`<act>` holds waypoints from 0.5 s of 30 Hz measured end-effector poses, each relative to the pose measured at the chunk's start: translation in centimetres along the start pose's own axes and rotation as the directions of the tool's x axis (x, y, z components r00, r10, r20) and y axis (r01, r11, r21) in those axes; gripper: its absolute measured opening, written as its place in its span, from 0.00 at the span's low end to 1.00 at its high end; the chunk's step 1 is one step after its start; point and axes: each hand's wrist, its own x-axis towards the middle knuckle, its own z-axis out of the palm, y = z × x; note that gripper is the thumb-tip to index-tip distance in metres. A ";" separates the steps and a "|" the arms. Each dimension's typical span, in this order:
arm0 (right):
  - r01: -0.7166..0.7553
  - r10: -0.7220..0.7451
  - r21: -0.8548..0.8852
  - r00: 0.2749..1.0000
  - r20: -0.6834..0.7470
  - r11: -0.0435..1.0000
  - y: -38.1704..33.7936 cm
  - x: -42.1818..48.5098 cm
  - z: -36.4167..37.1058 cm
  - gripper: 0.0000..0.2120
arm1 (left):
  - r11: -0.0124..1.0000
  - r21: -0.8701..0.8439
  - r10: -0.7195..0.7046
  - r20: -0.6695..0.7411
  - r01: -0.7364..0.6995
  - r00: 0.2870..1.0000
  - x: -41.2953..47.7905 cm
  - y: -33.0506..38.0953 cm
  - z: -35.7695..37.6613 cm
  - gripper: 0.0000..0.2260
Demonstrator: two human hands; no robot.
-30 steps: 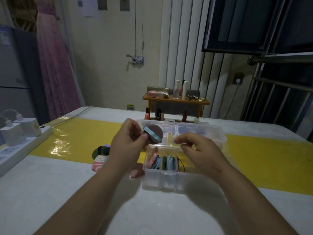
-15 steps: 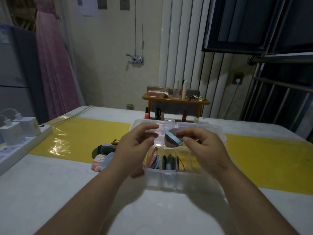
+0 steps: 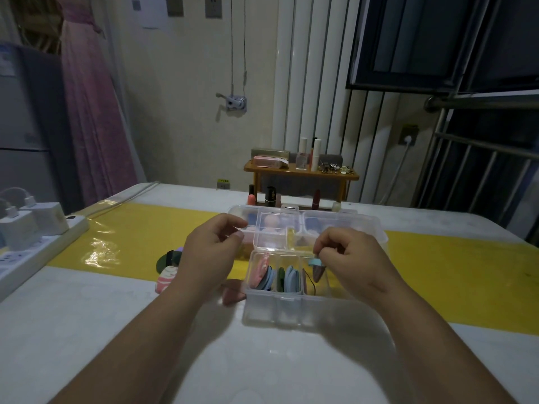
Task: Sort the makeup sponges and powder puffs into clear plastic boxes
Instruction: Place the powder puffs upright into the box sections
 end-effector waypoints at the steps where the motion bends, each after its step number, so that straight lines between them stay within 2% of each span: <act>1: -0.004 0.004 -0.015 1.000 0.017 1.000 0.0 0.0 0.1 0.10 | 1.000 0.001 -0.001 -0.001 0.001 1.000 0.0 -0.1 0.0 0.08; 8: -0.024 0.050 -0.176 0.989 0.142 0.984 -0.4 -0.2 0.0 0.12 | 1.000 0.020 -0.021 -0.008 0.021 1.000 0.1 -0.2 0.0 0.08; 15: -0.027 0.076 -0.259 0.980 0.182 0.966 -0.6 -0.1 0.1 0.10 | 0.999 0.028 -0.030 -0.005 0.030 1.000 0.1 -0.1 -0.1 0.08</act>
